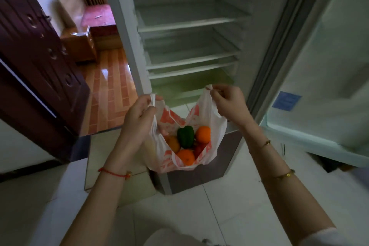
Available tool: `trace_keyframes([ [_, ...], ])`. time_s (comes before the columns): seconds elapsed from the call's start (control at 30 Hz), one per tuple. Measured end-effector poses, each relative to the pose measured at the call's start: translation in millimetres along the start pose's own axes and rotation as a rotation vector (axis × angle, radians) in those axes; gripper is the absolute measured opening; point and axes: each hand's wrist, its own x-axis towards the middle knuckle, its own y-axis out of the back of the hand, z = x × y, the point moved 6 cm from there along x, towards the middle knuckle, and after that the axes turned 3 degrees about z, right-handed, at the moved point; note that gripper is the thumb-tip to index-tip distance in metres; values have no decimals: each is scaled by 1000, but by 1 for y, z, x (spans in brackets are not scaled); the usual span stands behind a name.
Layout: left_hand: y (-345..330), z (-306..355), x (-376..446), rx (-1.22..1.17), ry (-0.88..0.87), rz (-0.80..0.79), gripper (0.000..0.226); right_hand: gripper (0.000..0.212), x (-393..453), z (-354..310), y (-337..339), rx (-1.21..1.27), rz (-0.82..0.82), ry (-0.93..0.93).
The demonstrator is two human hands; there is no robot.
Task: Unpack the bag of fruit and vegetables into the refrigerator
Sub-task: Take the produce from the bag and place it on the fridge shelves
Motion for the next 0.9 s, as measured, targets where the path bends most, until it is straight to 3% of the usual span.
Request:
trace_keyframes([
  [0.17,-31,27,37,0,-44,97,34,38,52,1,29,27,-1,85],
  [0.4,-51,47,84,-69,-24,162,32,31,111,14,46,53,30,67],
  [0.73,-52,15,120,115,-47,179,31,29,146,58,28,-14,11,-2],
  [0.9,-49,-11,117,217,-10,122,34,18,138,70,18,-102,-10,-5],
])
